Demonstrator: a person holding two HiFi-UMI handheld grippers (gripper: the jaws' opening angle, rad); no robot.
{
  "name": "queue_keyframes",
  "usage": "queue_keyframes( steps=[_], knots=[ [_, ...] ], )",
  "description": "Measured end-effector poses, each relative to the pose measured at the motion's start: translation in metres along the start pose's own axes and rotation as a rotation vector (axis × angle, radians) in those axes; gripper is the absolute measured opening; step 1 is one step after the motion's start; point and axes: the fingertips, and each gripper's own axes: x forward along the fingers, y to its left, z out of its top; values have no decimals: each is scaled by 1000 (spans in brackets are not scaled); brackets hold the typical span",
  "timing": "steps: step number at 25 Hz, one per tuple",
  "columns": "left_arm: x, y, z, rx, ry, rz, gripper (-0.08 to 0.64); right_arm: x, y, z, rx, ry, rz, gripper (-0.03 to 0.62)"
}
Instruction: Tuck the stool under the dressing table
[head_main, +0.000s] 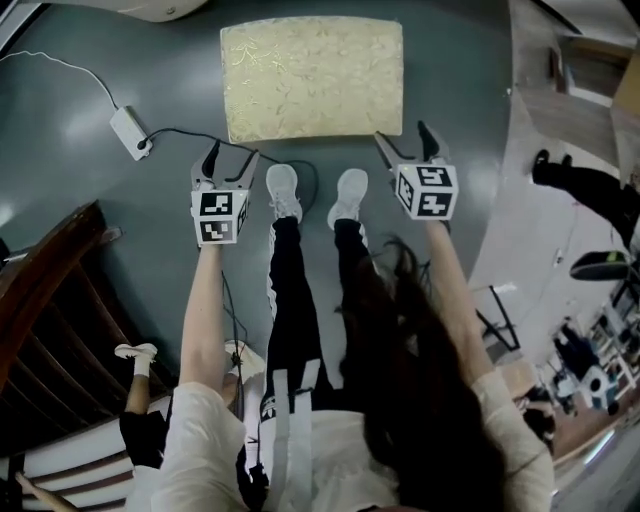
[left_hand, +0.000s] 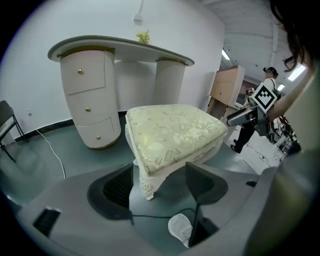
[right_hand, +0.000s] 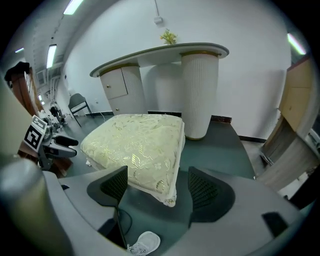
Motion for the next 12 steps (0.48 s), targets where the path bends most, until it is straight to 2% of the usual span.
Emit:
queue_keyframes(
  steps=[3, 6, 9, 12],
  knots=[
    [19, -3, -24, 36, 55, -32, 311, 11, -6, -17, -29, 41, -10, 374],
    [31, -5, -50, -18, 138, -43, 311, 21, -7, -37, -74, 93, -11, 374],
    [40, 0, -65, -84, 156, -12, 311, 29, -9, -58, -82, 140, -8, 374],
    [49, 4, -70, -66, 167, 0, 311, 40, -11, -74, -92, 175, 0, 373]
  ],
)
